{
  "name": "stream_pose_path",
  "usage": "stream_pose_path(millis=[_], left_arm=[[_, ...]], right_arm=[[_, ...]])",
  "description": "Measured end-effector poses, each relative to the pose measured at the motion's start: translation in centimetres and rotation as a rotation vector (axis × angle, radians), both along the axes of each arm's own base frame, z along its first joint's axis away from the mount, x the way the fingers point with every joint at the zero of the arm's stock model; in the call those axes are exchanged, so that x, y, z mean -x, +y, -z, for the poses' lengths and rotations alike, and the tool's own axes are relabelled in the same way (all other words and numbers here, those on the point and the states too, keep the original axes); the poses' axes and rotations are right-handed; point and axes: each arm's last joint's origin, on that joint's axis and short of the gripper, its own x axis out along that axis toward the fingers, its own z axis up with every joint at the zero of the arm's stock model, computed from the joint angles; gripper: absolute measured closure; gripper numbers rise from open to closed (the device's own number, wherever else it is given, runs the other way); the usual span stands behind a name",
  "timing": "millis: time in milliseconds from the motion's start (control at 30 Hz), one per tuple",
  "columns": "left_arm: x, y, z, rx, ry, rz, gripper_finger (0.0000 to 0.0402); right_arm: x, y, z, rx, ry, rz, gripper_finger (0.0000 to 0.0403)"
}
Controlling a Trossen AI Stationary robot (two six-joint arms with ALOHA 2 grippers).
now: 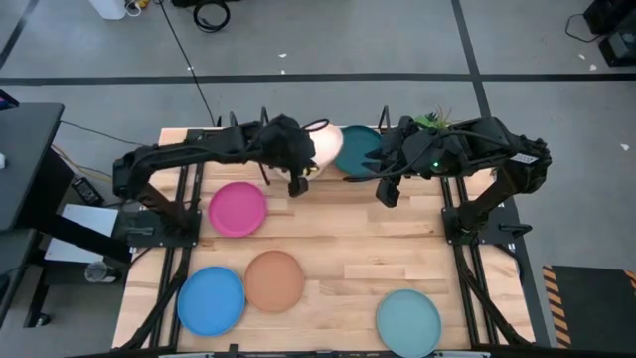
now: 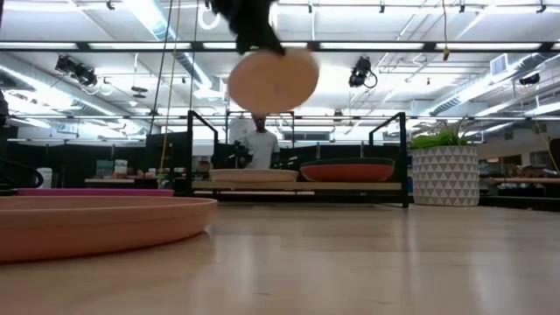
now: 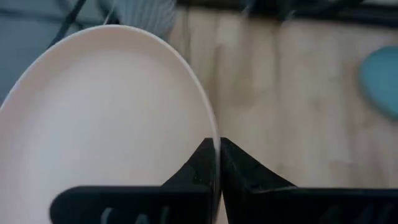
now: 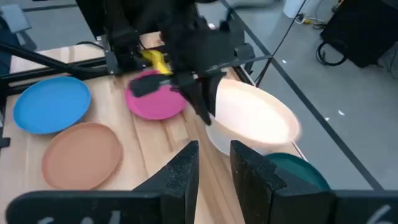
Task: Place and stack plates onto a shelf
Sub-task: Stack the light orange plate on top of the gray plate on the shelf
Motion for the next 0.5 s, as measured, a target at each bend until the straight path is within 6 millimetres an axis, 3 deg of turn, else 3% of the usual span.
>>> stream_pose_path(millis=[133,300,500], left_arm=[[0.1,1.9,3.8,0.019,0.127,-0.076,0.0386],[0.3,2.6,7.9,0.005,0.160,-0.154,0.0386],[0.5,2.5,10.8,0.001,0.125,-0.190,0.0385]], right_arm=[[0.0,-0.1,0.0,0.015,-0.006,0.025,0.0305],[0.1,-0.1,-0.1,0.024,-0.023,0.068,0.0305],[0.1,0.0,-0.1,0.020,-0.028,0.068,0.0305]])
